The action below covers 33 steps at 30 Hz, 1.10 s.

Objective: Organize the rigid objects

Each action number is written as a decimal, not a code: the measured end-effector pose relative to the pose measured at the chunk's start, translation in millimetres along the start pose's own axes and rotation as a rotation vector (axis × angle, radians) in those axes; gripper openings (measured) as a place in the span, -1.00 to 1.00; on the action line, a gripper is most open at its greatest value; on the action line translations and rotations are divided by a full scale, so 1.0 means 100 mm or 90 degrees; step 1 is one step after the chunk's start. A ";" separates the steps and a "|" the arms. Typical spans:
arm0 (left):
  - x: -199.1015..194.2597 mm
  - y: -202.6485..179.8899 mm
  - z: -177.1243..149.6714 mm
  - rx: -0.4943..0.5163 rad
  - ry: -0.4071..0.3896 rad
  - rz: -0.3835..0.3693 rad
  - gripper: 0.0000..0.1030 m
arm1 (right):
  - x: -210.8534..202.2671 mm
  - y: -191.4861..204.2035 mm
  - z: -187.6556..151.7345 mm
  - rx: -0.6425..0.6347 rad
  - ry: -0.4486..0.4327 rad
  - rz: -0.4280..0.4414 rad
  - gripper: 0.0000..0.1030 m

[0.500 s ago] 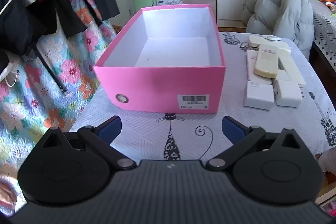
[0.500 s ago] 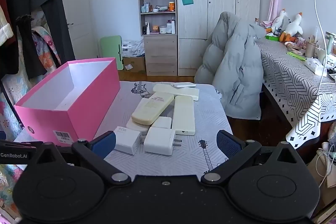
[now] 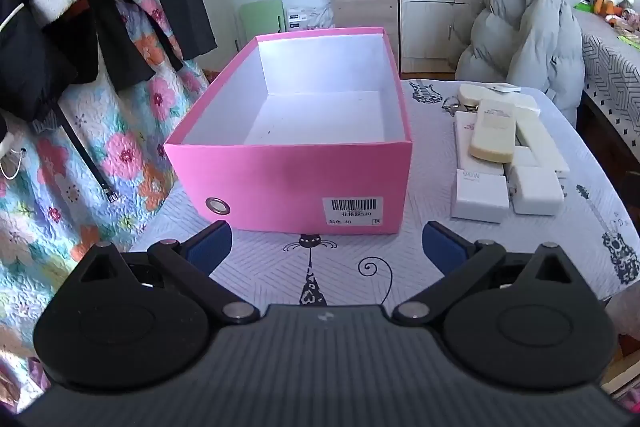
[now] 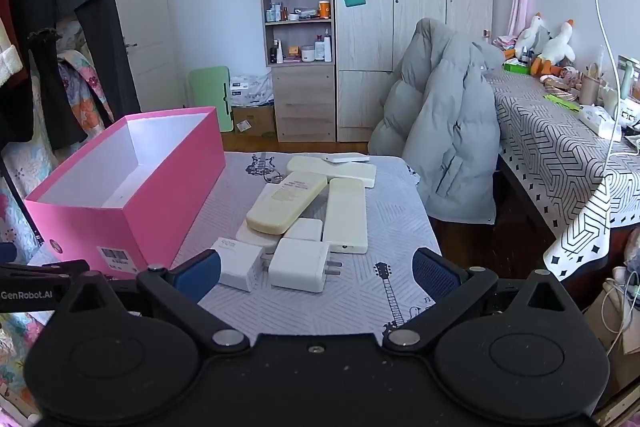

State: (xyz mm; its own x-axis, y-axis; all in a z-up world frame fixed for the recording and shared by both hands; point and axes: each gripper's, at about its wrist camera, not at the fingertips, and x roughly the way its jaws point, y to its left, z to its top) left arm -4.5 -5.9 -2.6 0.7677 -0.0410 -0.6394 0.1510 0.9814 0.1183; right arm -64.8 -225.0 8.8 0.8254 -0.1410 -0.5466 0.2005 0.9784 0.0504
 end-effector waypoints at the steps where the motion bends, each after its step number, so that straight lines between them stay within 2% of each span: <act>1: 0.00 -0.01 0.00 0.002 -0.001 0.000 1.00 | -0.01 0.00 -0.01 0.000 0.001 0.000 1.00; 9: -0.03 -0.01 -0.05 -0.003 -0.011 -0.015 1.00 | 0.00 -0.01 0.01 0.002 0.008 -0.003 1.00; 14: -0.06 0.01 -0.04 -0.007 -0.019 -0.016 1.00 | -0.01 -0.03 0.00 0.005 -0.007 -0.006 1.00; 26: -0.02 0.01 -0.04 -0.011 -0.006 -0.012 1.00 | -0.05 0.01 -0.01 -0.005 -0.030 0.001 1.00; 33: -0.02 0.02 -0.05 -0.011 -0.003 -0.011 1.00 | -0.02 0.09 -0.03 -0.029 0.008 0.041 1.00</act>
State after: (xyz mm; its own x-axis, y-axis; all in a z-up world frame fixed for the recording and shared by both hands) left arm -8.5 -3.3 -5.1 0.7679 -0.0587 -0.6378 0.1530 0.9838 0.0937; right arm -66.5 -215.8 8.3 0.8288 -0.0760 -0.5543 0.1225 0.9913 0.0472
